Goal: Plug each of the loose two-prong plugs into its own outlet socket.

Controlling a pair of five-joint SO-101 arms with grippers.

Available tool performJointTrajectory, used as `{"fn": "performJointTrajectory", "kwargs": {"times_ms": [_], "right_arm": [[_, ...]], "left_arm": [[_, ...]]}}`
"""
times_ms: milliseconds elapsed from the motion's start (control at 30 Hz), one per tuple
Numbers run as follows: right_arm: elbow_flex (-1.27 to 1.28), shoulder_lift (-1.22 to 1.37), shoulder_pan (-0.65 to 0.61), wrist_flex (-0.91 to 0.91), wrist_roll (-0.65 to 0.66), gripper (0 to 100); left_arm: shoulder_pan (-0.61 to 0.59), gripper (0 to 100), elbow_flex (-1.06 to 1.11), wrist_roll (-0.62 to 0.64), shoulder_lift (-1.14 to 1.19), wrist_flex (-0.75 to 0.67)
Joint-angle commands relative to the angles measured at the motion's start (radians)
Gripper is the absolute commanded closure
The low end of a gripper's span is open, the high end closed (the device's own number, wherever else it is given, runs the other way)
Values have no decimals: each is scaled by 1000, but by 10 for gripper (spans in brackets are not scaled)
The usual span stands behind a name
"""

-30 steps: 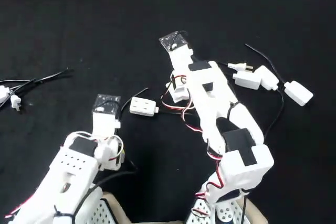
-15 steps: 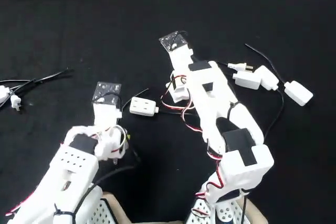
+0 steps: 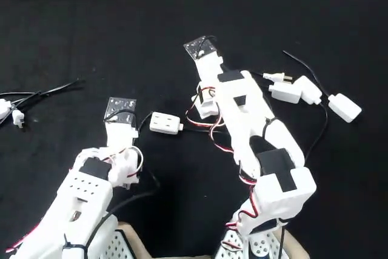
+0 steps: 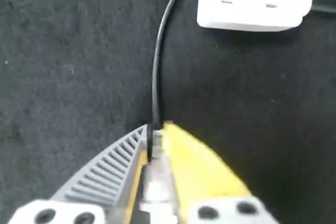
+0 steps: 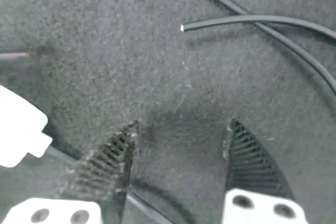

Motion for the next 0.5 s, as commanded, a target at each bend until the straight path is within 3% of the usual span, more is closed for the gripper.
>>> {"fn": "performJointTrajectory", "kwargs": {"times_ms": [0,467], "right_arm": [[-47,-5,15,-2,-3,744],[-47,-5,15,-2,0,744]], "left_arm": [[-5,970,-5,-6,2,-2],[-8,966,-5,-3,-5,0]]}}
